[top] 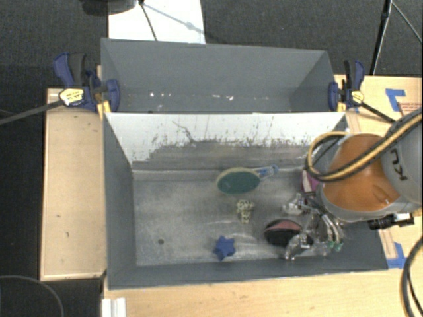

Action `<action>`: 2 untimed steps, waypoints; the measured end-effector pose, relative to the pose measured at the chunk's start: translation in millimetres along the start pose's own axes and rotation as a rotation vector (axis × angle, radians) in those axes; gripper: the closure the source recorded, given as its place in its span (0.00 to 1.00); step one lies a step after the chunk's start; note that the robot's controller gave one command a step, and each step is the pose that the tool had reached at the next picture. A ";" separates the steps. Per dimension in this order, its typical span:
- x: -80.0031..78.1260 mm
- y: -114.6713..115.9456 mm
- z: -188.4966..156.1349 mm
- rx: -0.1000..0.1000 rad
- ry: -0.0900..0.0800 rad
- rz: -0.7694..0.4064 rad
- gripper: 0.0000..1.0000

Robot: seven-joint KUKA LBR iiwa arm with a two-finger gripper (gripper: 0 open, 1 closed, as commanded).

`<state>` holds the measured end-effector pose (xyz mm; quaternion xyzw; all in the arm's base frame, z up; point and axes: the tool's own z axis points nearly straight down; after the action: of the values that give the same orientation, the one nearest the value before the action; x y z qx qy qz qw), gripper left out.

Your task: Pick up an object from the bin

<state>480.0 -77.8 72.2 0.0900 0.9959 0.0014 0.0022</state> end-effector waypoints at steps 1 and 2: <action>9.9 40.0 -28.9 0.001 -0.001 0.090 0.00; 1.6 28.9 -30.3 0.002 -0.004 0.233 0.00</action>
Offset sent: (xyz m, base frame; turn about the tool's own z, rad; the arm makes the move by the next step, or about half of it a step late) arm -0.0038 0.0388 0.0278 0.0928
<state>483.5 -49.2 102.6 0.2054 0.9787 0.0003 0.0041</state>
